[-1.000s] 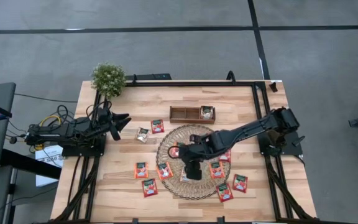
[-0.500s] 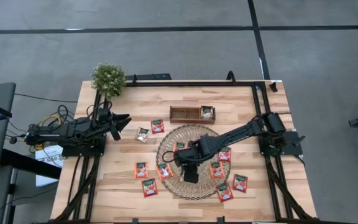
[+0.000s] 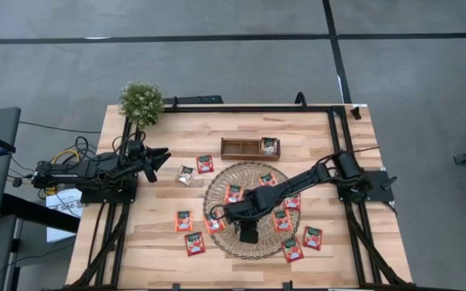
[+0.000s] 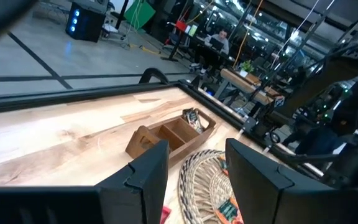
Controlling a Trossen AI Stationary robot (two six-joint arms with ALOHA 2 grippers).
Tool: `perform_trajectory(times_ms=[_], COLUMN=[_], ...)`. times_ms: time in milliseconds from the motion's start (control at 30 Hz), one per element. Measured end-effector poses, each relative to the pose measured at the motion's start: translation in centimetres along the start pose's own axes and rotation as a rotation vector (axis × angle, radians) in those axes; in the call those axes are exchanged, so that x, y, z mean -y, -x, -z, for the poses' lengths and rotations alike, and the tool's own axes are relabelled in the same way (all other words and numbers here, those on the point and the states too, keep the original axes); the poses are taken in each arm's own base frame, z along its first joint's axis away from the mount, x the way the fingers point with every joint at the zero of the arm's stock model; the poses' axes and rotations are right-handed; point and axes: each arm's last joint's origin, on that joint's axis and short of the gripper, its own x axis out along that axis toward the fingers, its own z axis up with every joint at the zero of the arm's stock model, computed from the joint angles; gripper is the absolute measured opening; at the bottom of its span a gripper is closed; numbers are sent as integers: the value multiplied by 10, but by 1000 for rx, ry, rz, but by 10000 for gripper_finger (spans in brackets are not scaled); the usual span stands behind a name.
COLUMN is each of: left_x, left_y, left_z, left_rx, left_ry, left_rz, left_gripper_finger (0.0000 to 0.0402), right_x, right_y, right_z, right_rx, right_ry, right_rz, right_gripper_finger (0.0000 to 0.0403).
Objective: Pick & Place Tea
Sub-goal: Put the right brown tea bag into the right section of the wooden organizer
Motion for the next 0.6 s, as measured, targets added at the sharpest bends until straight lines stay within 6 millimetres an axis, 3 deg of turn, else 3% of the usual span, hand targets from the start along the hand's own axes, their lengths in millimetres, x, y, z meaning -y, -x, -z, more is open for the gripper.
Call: perform_trajectory(times_ms=[400,600], left_x=[0,0], left_y=[0,0], left_z=[1,1], left_rx=[-8,-8], left_ry=[-5,-5], left_rz=[-4,-4], left_gripper_finger=[151,151], right_x=[1,1], right_y=[-6,-6], right_z=[-1,0], right_rx=[-8,-14], right_ry=[-2,-2], right_rz=[11,12], right_gripper_finger=[119,79])
